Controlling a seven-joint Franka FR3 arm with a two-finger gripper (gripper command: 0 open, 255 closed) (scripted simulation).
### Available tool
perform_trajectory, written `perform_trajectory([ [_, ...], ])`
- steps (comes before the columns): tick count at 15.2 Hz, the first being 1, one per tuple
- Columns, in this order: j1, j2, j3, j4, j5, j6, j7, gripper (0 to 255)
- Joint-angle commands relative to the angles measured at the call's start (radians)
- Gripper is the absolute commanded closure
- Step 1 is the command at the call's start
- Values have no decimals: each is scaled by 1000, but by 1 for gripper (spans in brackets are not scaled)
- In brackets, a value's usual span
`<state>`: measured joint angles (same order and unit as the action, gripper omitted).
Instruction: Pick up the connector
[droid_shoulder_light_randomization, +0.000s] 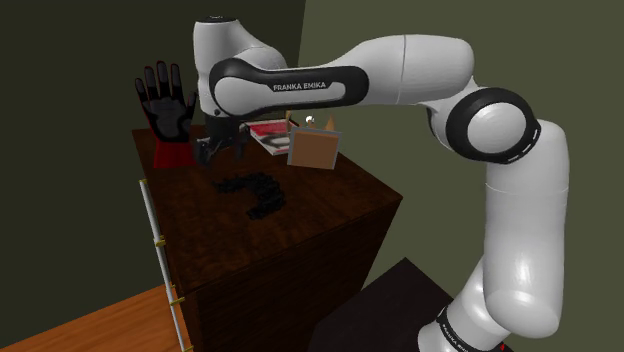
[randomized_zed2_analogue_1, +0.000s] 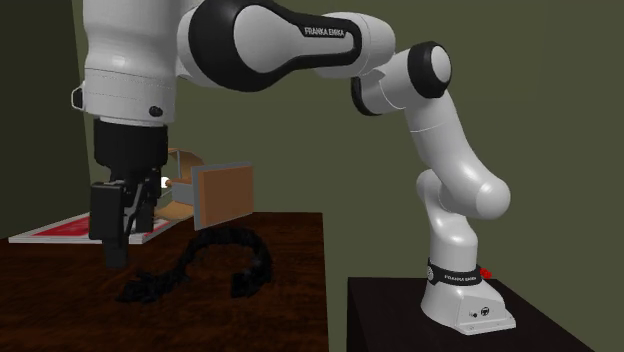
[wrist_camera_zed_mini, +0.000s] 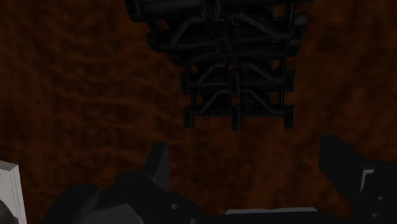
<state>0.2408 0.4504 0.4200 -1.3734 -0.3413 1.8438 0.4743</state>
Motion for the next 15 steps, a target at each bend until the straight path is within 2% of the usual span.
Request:
perform_trajectory([
  [1, 34, 69, -6, 89, -27, -23, 13, 0],
  [10, 25, 77, -12, 0, -37, 71, 34, 0],
  [11, 25, 75, -12, -2, -37, 71, 35, 255],
  [15, 26, 76, -12, -1, -37, 71, 36, 255],
])
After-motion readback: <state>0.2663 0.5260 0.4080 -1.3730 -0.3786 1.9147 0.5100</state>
